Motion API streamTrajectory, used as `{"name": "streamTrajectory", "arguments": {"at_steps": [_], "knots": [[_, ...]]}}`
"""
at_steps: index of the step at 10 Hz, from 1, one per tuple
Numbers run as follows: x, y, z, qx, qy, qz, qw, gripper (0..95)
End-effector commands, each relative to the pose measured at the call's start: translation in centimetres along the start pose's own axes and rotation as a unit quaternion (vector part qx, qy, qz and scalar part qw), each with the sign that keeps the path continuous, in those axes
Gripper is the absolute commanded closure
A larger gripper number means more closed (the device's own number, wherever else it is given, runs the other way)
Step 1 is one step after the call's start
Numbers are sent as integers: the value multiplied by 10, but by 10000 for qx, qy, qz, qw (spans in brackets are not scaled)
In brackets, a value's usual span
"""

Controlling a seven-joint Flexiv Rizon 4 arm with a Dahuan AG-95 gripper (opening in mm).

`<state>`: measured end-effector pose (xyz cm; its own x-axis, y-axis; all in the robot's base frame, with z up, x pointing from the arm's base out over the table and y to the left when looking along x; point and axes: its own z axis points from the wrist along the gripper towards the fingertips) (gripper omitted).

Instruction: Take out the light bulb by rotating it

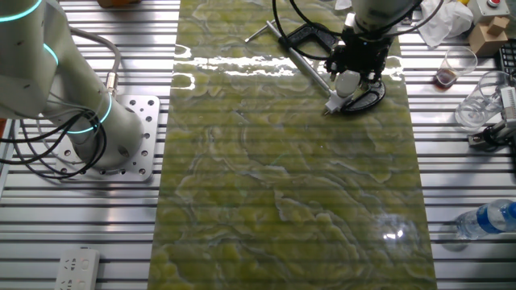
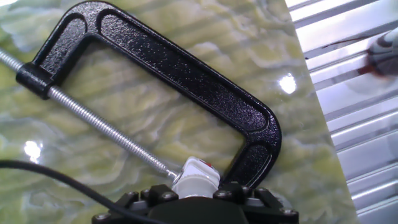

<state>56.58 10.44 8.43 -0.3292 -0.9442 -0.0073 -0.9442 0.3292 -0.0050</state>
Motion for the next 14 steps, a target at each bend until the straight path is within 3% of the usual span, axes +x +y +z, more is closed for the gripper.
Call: {"name": "streamTrajectory", "arguments": {"at_steps": [1, 3, 4, 7, 9, 10, 12, 14], "knots": [[0, 0, 0, -17, 6, 923, 9957, 190], [0, 0, 0, -45, 9, 2220, 9750, 190], [0, 0, 0, -31, 5, 2843, 9587, 190], [0, 0, 0, -76, -55, 4079, 9130, 190], [0, 0, 0, -93, -65, 4548, 8905, 190], [0, 0, 0, -95, -65, 4644, 8856, 380], [0, 0, 0, -118, -76, 5030, 8642, 380], [0, 0, 0, -136, -87, 5152, 8569, 380]]}}
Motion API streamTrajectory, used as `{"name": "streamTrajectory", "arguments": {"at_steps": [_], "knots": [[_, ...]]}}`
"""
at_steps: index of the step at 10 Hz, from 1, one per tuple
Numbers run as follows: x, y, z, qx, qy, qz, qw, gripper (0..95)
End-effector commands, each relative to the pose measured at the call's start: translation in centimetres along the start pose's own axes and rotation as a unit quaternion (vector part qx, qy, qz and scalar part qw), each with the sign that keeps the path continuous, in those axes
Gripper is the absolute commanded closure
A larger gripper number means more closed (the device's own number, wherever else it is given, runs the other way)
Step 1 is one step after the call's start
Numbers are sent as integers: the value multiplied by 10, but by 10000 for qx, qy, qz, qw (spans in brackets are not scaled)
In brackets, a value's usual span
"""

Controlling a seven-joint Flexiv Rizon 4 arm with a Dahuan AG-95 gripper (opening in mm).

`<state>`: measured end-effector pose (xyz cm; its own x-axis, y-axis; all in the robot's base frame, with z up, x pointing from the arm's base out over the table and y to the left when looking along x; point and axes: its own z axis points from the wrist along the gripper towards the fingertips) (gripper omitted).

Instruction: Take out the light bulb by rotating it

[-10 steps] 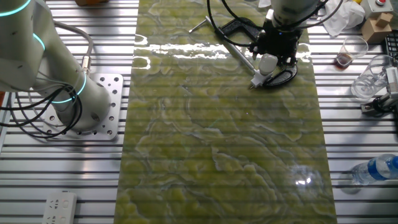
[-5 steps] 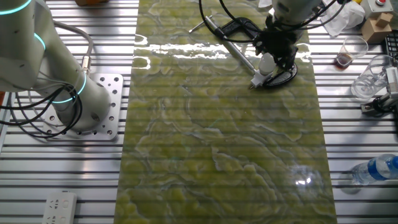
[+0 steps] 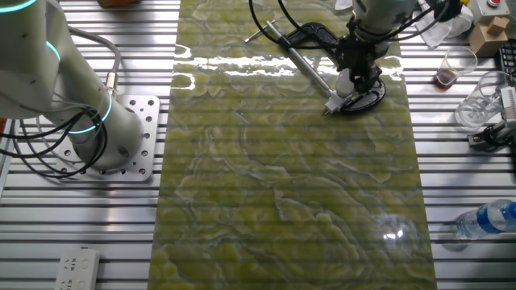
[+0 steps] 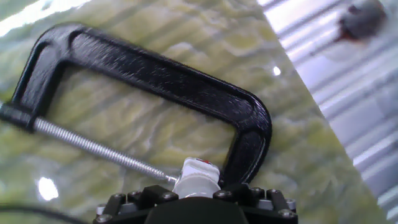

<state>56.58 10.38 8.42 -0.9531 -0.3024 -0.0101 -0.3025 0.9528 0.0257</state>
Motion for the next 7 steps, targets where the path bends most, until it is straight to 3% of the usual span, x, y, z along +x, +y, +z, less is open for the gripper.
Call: {"name": "streamTrajectory", "arguments": {"at_steps": [1, 3, 7], "knots": [[0, 0, 0, -63, -24, 863, 9962, 380], [0, 0, 0, -67, -26, 930, 9956, 380], [1, -2, 0, -35, -26, 517, 9987, 380]]}}
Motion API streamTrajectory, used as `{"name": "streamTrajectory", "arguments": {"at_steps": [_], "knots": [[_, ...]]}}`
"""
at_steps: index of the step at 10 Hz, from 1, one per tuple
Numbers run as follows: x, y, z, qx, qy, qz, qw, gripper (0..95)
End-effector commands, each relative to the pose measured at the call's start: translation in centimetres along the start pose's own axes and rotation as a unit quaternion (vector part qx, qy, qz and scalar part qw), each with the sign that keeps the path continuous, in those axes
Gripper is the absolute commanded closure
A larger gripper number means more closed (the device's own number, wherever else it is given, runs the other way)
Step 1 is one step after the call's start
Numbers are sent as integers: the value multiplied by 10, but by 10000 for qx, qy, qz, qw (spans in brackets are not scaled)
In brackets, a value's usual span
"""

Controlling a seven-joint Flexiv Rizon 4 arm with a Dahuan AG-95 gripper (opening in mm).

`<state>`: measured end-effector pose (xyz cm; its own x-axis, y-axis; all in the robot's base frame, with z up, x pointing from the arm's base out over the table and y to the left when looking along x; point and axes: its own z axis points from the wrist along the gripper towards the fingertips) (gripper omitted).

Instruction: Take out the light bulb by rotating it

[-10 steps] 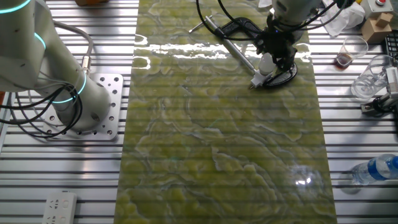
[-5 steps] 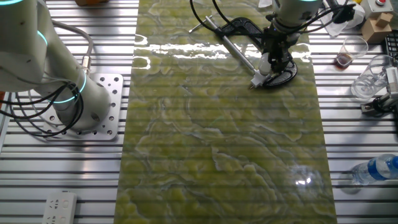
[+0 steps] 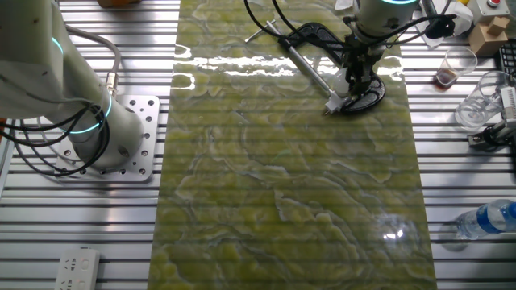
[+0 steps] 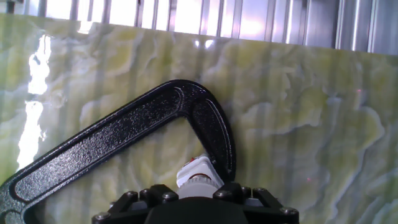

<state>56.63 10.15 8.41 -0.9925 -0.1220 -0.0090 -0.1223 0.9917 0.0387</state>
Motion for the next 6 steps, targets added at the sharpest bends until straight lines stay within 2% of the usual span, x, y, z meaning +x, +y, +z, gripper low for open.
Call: {"name": "streamTrajectory", "arguments": {"at_steps": [1, 6], "knots": [[0, 0, -1, 28, 1, -417, 9991, 380], [0, -3, -1, 32, 3, -515, 9987, 380]]}}
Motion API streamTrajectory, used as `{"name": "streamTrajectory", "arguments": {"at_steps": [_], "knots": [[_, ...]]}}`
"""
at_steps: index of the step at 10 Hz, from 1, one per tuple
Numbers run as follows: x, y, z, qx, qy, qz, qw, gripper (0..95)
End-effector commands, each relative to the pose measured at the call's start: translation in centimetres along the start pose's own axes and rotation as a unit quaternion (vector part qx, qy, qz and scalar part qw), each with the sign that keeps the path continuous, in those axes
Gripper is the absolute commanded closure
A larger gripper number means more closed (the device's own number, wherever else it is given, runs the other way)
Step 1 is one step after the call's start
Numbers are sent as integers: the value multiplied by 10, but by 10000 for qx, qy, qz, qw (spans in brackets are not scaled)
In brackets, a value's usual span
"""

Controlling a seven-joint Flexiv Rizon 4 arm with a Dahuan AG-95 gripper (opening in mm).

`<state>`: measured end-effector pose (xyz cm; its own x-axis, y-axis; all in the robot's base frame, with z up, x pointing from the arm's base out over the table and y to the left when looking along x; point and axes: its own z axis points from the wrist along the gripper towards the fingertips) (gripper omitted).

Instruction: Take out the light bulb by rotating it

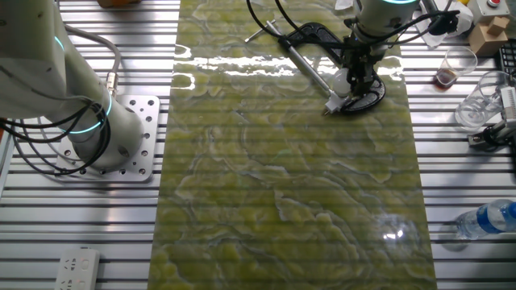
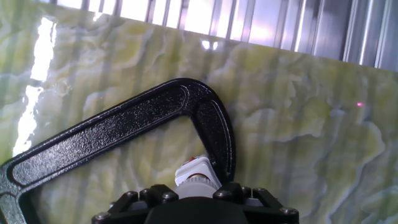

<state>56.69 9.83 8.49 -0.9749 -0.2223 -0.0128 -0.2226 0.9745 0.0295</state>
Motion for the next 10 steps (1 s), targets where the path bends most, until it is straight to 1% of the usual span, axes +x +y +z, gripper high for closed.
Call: {"name": "streamTrajectory", "arguments": {"at_steps": [1, 4, 5, 10], "knots": [[0, 0, 0, -3, 0, -11, 10000, 570], [0, 0, 1, 21, -5, 8, 10000, 570], [0, 0, 1, 18, -5, 12, 10000, 760], [0, 0, 1, 18, -5, 12, 10000, 760]]}}
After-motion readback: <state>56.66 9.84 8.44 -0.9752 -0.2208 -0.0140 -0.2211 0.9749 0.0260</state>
